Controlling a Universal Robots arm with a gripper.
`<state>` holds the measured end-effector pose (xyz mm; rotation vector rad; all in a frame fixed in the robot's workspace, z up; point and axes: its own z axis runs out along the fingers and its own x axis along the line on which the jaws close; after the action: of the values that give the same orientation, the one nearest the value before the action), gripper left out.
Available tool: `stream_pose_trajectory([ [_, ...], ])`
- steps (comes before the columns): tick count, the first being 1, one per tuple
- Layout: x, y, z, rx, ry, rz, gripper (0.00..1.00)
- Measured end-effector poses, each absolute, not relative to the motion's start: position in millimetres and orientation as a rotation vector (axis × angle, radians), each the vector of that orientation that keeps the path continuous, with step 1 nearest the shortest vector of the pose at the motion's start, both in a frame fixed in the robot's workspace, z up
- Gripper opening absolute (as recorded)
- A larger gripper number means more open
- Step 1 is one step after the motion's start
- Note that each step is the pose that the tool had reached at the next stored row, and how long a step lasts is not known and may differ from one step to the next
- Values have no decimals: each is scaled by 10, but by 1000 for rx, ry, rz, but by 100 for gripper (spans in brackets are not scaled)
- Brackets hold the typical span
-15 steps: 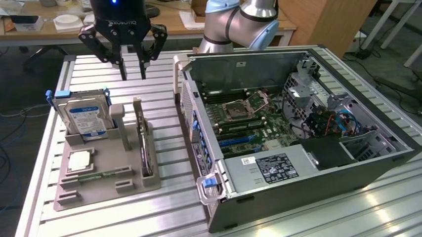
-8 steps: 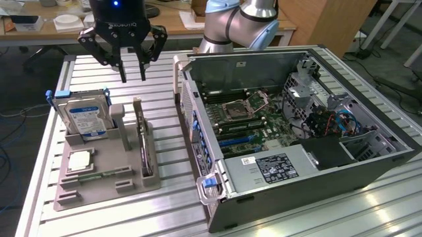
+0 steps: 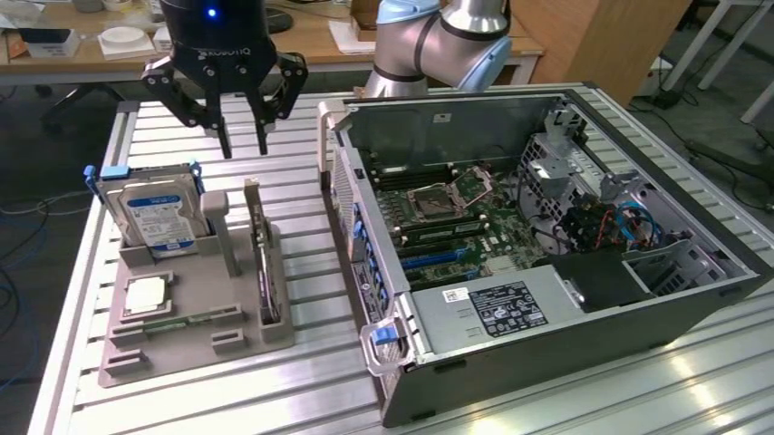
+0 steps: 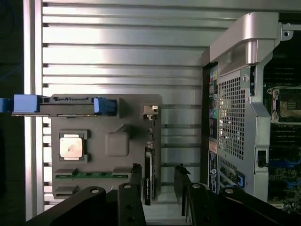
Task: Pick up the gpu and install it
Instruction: 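Pick up the gpu and move the gpu toward the slot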
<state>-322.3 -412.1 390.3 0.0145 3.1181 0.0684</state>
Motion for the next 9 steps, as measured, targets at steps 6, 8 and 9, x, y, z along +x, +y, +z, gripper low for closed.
stream_pose_trajectory([
  [6, -3223, -4140, 3882, 14, 3119, 54, 42],
  [8, -3223, -4150, 3862, 14, 3120, 54, 42],
  [9, -3224, -4155, 3852, 14, 3120, 54, 42],
])
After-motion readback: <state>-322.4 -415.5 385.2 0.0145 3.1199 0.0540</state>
